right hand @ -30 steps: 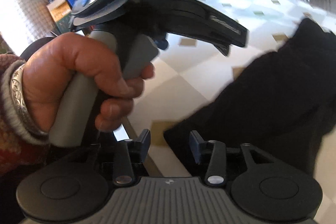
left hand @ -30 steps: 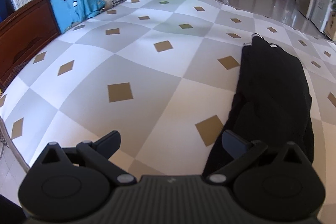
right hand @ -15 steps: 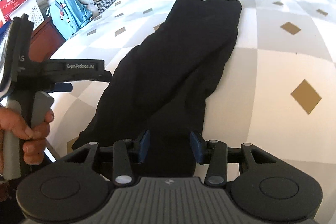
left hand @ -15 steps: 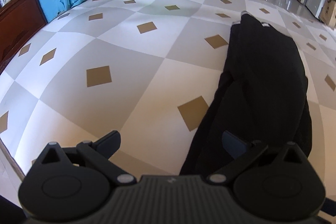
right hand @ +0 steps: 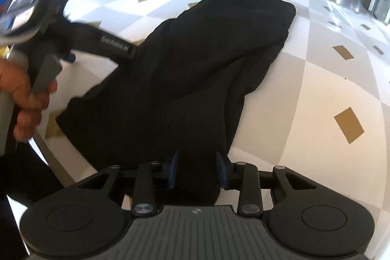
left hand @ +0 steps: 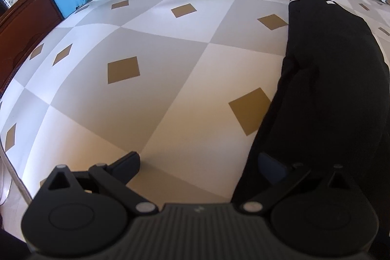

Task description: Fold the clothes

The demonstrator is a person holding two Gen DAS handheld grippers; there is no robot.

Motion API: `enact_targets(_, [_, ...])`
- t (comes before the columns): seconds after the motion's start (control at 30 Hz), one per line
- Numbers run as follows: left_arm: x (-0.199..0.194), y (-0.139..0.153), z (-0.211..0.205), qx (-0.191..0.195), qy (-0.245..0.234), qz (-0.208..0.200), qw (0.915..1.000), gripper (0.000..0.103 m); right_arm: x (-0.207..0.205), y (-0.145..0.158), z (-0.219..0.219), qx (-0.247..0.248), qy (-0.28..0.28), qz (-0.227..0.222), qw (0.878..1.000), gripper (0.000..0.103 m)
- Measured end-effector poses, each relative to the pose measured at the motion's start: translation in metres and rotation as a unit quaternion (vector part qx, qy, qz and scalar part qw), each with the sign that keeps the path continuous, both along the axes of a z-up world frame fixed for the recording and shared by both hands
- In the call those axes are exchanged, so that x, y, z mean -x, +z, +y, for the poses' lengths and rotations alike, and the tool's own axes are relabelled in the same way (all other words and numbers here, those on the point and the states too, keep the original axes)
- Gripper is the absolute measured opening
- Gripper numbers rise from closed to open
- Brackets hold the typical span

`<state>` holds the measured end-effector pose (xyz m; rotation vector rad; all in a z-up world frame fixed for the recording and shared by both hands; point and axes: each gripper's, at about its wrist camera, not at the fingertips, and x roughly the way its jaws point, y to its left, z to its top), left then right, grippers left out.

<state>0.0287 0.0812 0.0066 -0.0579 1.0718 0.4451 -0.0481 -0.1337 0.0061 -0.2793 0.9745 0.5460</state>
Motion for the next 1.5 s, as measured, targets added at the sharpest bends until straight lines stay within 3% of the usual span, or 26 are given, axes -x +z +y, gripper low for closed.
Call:
enact_targets(0.13, [0.000, -0.002, 0.004, -0.042, 0.019, 0.013, 0.9989, 0.103, 0.016, -0.002, 0.004, 0.034, 0.020, -0.014, 0.999, 0.032])
enact_targets(0.23, [0.004, -0.003, 0.010, -0.028, 0.031, 0.011, 0.9991, 0.103, 0.021, -0.002, 0.003, 0.043, 0.018, -0.010, 0.999, 0.033])
enact_targets(0.4, [0.005, -0.002, 0.010, -0.038, 0.023, 0.011, 0.9989, 0.103, 0.021, 0.001, -0.001, 0.043, 0.012, 0.007, 0.999, 0.033])
enact_targets(0.6, [0.007, 0.006, 0.019, -0.002, 0.037, -0.006, 0.9993, 0.103, 0.001, 0.014, -0.023, -0.033, -0.045, 0.039, 0.998, 0.034])
enact_targets(0.8, [0.007, 0.019, 0.009, 0.016, 0.013, -0.044, 0.9988, 0.103, -0.024, 0.031, -0.045, -0.082, -0.125, 0.007, 0.989, 0.037])
enact_targets(1.03, [0.001, 0.014, -0.009, 0.012, -0.021, -0.042, 0.9988, 0.103, -0.075, 0.030, -0.047, -0.064, -0.182, -0.014, 0.981, 0.039])
enact_targets(1.23, [-0.003, 0.007, -0.009, 0.014, -0.020, -0.032, 0.9992, 0.103, -0.112, 0.018, -0.030, -0.050, -0.170, -0.044, 0.983, 0.042])
enact_targets(1.43, [-0.007, -0.004, -0.005, 0.007, -0.014, -0.023, 0.9996, 0.103, -0.114, -0.003, -0.013, -0.008, -0.128, -0.066, 0.990, 0.043])
enact_targets(1.5, [-0.007, -0.005, -0.003, 0.004, -0.009, -0.025, 0.9996, 0.103, -0.109, -0.009, -0.013, 0.013, -0.128, -0.088, 0.988, 0.047])
